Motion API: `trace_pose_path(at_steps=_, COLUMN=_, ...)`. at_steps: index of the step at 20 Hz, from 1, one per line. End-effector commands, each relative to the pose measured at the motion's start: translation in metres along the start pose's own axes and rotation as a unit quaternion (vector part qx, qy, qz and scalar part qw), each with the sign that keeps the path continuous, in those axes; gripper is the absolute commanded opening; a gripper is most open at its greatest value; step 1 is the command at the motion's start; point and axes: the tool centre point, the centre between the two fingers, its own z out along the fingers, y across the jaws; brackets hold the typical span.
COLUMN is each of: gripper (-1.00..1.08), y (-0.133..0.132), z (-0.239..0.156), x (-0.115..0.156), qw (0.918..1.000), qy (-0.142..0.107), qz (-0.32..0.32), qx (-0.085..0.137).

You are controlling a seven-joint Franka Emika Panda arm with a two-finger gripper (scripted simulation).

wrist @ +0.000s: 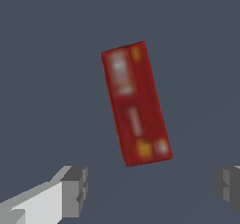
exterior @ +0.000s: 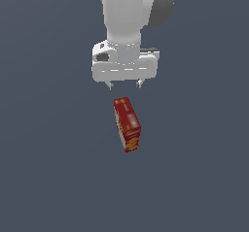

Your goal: Pick up the object and move it to a goal position.

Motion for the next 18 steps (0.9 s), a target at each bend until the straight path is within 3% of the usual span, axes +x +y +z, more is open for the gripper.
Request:
trace_pose_path(at_steps=1, gripper=1.0, y=0.0, z=0.01, x=0.009, qw=0.9998, qy=-0.003, qz=-0.02, qx=-0.002)
trace_pose_path(at_steps=9, gripper=1.0, y=-0.001, z=0.046, x=0.037, qw=0.9959, qy=-0.013, qz=-0.089, qx=-0.008)
trace_pose_path(at_steps=18, gripper=1.0, y=-0.002, z=0.062, x=0.048, qw=0.993, qy=-0.017, qz=-0.116, qx=-0.009)
